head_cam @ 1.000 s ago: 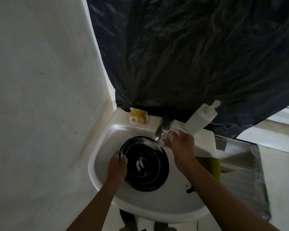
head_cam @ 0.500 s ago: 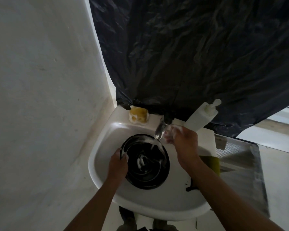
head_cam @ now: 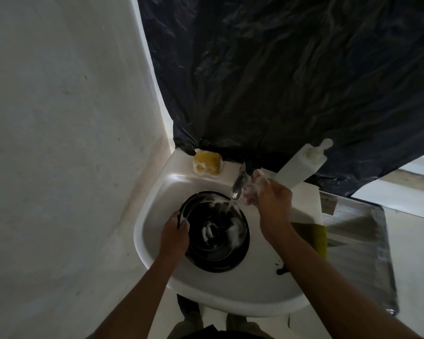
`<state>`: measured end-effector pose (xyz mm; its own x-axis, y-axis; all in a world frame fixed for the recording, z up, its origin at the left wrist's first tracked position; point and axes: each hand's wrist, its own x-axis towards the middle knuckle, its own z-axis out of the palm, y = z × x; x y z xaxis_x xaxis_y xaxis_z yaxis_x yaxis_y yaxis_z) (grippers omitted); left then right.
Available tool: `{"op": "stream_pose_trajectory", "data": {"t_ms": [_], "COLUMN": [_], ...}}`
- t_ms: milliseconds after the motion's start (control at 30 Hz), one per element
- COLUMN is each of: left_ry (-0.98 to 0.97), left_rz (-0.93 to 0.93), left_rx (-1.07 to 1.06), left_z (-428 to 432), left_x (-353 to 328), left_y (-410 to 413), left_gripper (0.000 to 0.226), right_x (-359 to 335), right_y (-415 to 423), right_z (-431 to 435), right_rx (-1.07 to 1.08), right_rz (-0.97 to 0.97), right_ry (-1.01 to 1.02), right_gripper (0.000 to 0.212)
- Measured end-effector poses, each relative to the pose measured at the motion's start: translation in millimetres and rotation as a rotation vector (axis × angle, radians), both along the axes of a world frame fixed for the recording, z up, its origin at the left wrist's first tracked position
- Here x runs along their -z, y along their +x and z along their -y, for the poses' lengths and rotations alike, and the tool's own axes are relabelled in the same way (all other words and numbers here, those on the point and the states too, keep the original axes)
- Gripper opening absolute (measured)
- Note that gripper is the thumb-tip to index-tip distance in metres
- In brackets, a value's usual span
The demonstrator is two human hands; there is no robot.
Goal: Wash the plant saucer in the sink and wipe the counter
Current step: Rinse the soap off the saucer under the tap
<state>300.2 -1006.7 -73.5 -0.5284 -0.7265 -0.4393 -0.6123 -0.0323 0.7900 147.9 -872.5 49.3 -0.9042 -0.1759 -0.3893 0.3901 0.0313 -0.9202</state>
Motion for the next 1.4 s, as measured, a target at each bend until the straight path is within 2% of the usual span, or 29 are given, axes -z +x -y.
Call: {"op": "stream_pose_trajectory", "data": {"t_ms": [300, 833, 1167, 1333, 1400], "left_ry": [-0.008, -0.01, -0.04, -0.011, -0.012], "left_rz": [-0.002, -0.015, -0.002, -0.003, -0.008], "left_rx": [0.029, 0.123, 0.094, 0.047, 0.036], "left_z": [4.9, 18.7, 7.4, -0.6, -1.8], "left_x": [0.8, 13.9, 18.4, 19.9, 20.4], "left_y": [-2.2, -6.2, -11.5, -11.2, -10.8], "left_gripper": [0.027, 0.037, 0.033, 0.024, 0.02], "right_x": [-1.1, 15.1, 18.8, 8.4, 5.3], "right_y": [0.0, 5.1, -7.7, -10.7, -12.1], "right_z": [9.7, 11.8, 3.5, 1.4, 0.5], "right_rx": [0.038, 0.095, -0.008, -0.045, -0.069], "right_rz": [0.002, 0.004, 0.013, 0.061, 0.034], "right_ry": [0.041, 0.07, 0.106, 0.039, 0.041], "right_gripper": [0.02, 0.024, 0.026, 0.02, 0.026]}}
